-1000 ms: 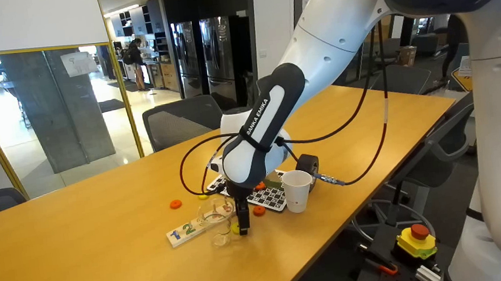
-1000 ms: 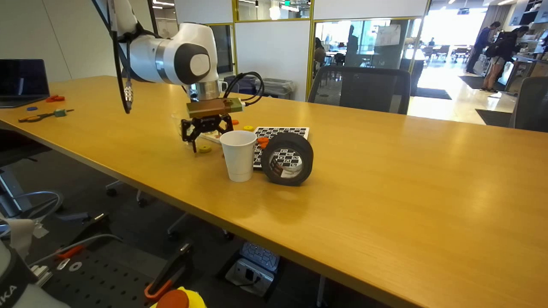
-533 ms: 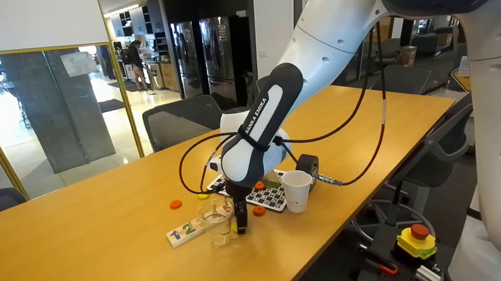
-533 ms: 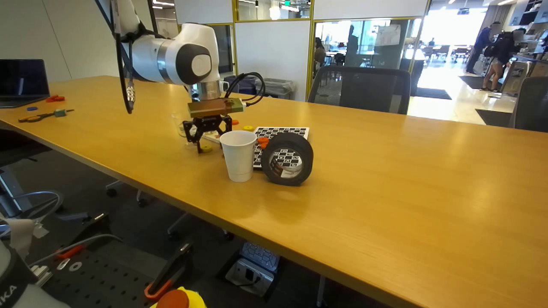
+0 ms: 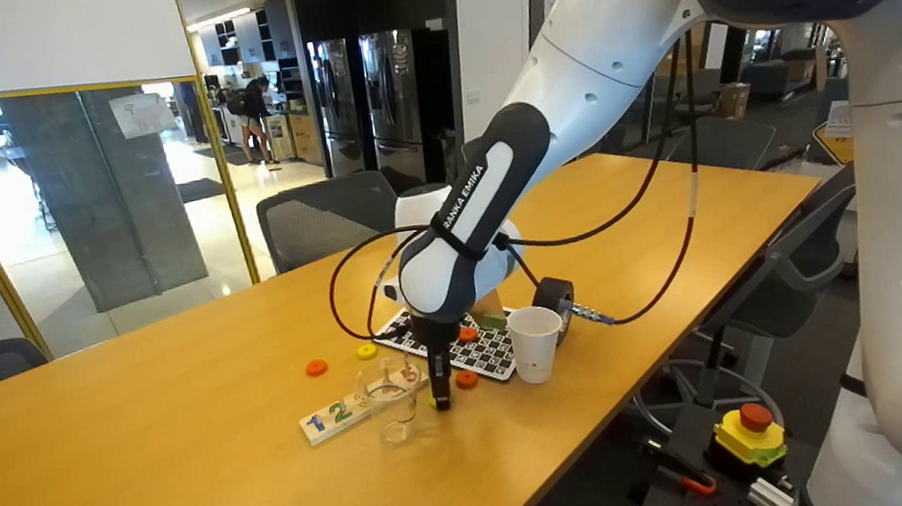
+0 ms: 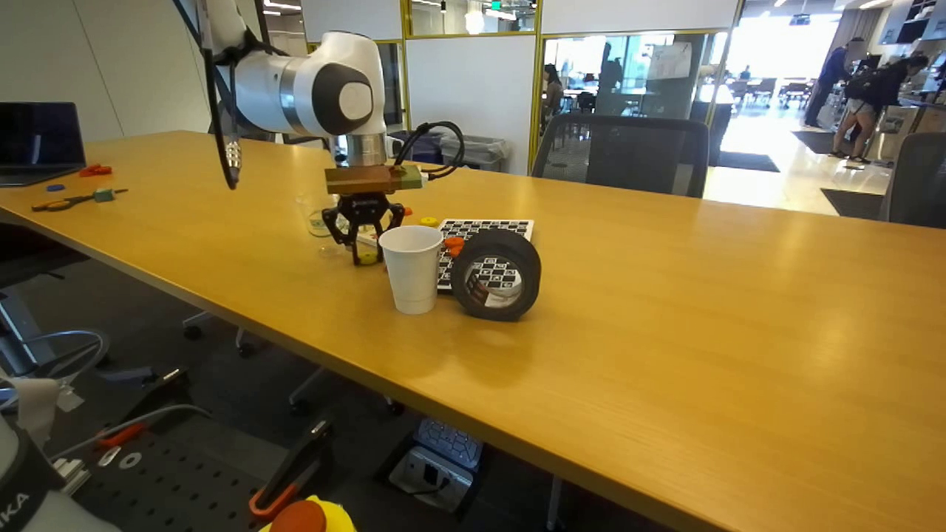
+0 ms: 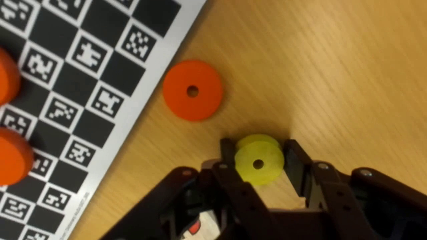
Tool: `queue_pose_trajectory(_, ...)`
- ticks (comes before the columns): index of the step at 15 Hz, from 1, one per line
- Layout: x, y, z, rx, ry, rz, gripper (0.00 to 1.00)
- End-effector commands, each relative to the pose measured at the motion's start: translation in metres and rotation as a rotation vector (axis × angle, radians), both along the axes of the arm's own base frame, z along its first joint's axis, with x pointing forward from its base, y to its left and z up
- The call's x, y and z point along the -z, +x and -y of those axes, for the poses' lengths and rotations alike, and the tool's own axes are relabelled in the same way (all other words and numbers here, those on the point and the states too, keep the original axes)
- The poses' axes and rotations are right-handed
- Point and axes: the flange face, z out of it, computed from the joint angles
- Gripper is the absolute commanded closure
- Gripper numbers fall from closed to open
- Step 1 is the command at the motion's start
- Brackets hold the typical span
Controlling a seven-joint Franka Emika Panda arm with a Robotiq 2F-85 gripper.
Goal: Put the orange rings in the white cup and put the yellow rings in the clear cup
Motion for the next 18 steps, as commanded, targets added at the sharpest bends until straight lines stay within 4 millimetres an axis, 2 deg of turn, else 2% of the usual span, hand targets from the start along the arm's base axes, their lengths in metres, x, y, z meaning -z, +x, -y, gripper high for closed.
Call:
queue_pose_trajectory(1,-0.028,-0.016,0.009,0.12,-0.062,-0.05,0.8)
queue_pose_trajectory(5,-0.068,-0.035,0.007,0.18,-0.015,0.019,0.8)
queue_pose_trajectory(11,-0.12,-0.071,-0.024,0.216,0.029,0.154,0.8)
queue_pose_trajectory(15,-0.144,-0.078,-0.047,0.22,0.065,0.236,0.8)
queue_pose_trajectory(18,-0.152,-0.071,-0.062,0.191,0.104,0.281,0.8)
